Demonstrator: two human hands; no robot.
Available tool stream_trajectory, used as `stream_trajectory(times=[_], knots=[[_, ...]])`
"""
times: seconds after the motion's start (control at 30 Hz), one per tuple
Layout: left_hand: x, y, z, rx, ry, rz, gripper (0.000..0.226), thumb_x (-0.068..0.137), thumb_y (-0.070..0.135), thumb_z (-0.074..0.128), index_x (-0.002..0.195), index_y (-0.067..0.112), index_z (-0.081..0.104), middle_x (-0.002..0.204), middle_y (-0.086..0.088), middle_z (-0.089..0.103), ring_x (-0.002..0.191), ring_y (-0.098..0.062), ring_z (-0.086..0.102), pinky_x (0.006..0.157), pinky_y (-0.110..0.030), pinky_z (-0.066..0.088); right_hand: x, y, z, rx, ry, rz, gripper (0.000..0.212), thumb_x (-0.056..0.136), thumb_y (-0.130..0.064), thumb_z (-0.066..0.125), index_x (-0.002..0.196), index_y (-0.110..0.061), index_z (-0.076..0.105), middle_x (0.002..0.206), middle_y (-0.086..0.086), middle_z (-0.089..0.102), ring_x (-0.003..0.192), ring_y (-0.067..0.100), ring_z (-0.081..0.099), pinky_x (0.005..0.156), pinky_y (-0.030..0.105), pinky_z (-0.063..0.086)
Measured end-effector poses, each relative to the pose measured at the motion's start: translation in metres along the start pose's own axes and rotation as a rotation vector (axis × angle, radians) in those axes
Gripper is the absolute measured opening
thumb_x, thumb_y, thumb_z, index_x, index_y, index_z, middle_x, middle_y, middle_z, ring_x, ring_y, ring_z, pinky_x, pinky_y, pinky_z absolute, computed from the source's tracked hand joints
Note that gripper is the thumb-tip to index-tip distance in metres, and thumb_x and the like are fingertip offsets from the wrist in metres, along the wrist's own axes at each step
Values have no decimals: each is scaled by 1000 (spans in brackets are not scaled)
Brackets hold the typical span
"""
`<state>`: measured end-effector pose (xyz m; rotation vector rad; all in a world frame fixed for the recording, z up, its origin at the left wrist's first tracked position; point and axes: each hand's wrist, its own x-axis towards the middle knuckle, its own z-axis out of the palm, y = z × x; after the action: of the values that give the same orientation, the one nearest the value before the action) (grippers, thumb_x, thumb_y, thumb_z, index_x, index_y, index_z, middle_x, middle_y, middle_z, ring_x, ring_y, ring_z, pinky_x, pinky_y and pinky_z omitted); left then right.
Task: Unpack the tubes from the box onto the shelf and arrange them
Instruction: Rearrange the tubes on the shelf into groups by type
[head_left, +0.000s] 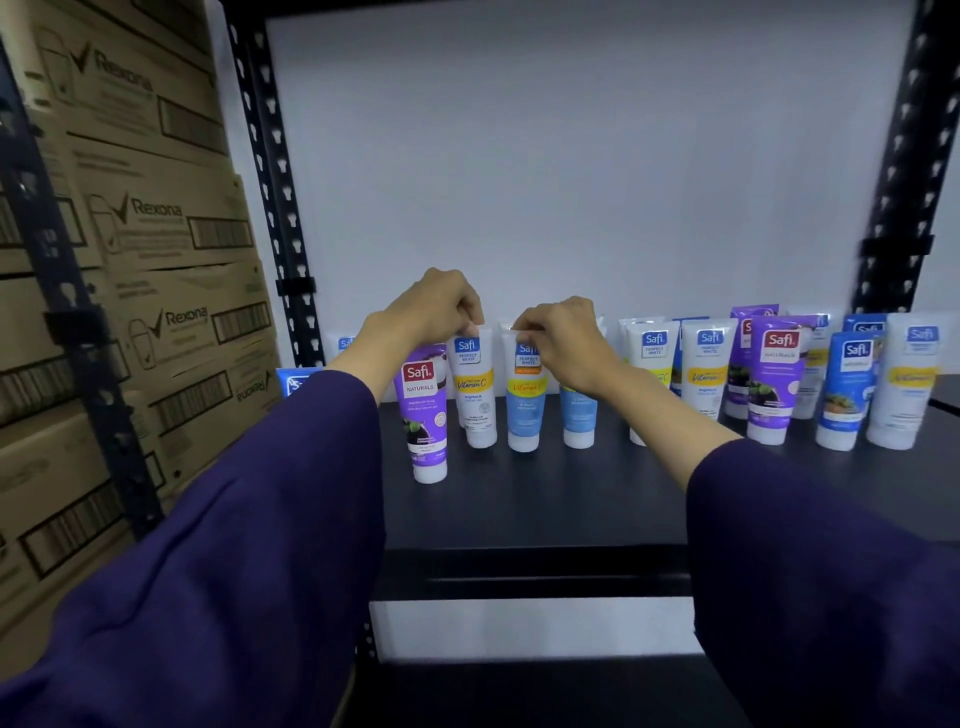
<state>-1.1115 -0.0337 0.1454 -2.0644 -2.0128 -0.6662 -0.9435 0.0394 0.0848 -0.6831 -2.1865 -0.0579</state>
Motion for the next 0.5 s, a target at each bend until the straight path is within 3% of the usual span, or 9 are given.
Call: stream_trajectory(times=[0.13,0.27,0.5], knots=[[-9,16,-10,-38,45,51,15,82,3,69,96,7,72,93,-8,71,86,-16,64,77,-24,47,-8,-4,-22,87,29,32,19,92,-8,52,97,-6,70,98,10,71,92,24,62,88,33,43],[-20,42,-14,-69,22,110,16,82,4,70,97,7,73,92,-8,71,88,-16,64,78,-23,46,-27,-4,-46,100,20,58,22,93,-4,49,100,-4,69,102,11,69,93,22,60,76,23,40],[-37,78,17,-145,-9,153,18,84,4,67,100,10,73,97,-6,71,89,-14,63,81,-24,48,-69,17,-63,61,43,128,22,94,-6,49,101,-4,69,103,12,68,98,27,57,81,28,40]])
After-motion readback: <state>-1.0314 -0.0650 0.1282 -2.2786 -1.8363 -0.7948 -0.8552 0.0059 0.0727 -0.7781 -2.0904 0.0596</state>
